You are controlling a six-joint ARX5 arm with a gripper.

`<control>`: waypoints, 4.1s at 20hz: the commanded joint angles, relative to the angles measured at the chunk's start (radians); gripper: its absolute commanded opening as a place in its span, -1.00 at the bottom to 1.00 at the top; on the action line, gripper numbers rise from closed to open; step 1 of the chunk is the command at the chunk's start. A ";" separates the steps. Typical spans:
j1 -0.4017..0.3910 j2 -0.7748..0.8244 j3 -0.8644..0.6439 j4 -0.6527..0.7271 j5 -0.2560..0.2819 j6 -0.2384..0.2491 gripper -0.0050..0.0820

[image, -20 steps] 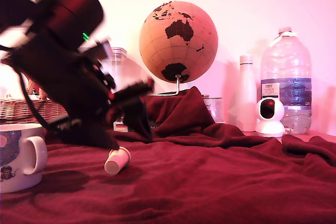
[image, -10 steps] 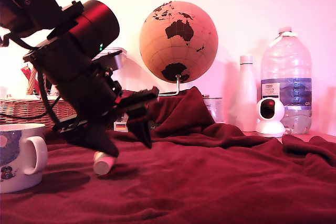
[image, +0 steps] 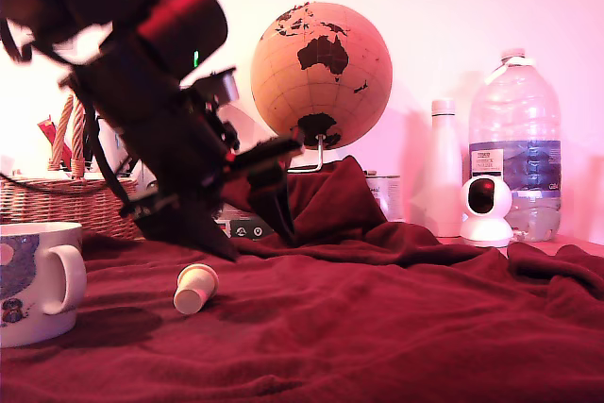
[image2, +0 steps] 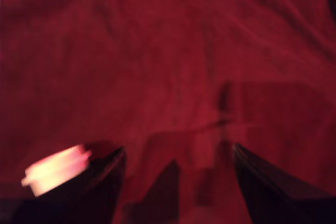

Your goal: Pick up the coffee capsules on the table and drop them inside the coffee cup

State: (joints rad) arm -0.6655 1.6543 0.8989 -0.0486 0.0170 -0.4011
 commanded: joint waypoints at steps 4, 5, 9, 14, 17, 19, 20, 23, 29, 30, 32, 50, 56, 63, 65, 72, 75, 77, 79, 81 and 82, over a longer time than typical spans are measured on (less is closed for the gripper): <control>-0.001 -0.039 0.000 -0.079 -0.092 0.027 0.45; -0.001 -0.039 0.000 -0.100 -0.106 0.027 0.45; 0.004 -0.039 0.000 -0.140 -0.150 0.023 0.45; 0.028 -0.022 0.000 -0.167 -0.128 0.006 0.45; 0.043 0.010 0.000 -0.159 -0.102 0.007 0.45; 0.052 0.028 0.000 -0.152 -0.084 0.007 0.45; 0.055 0.042 0.000 -0.147 -0.075 0.007 0.45; 0.064 0.073 0.000 -0.127 -0.049 0.007 0.45; 0.075 0.088 0.000 -0.116 -0.005 0.007 0.37; 0.076 0.096 0.000 -0.118 -0.003 0.008 0.37; 0.076 0.110 0.000 -0.114 0.009 0.008 0.37; 0.070 0.118 0.016 -0.139 0.008 0.017 0.37; 0.047 0.118 0.031 -0.146 -0.020 0.016 0.37; 0.034 0.117 0.031 -0.164 -0.127 0.042 0.37; 0.034 0.110 0.032 -0.164 -0.145 0.043 0.37; 0.027 0.068 0.033 -0.169 -0.206 0.060 0.37; 0.003 0.055 0.035 -0.169 -0.266 0.061 0.37; -0.013 0.051 0.035 -0.168 -0.297 0.066 0.37; -0.025 0.051 0.035 -0.165 -0.298 0.066 0.37; -0.029 0.051 0.035 -0.153 -0.283 0.059 0.37; -0.029 0.051 0.035 -0.149 -0.267 0.056 0.37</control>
State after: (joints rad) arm -0.6922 1.7168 0.9337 -0.2050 -0.2596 -0.3401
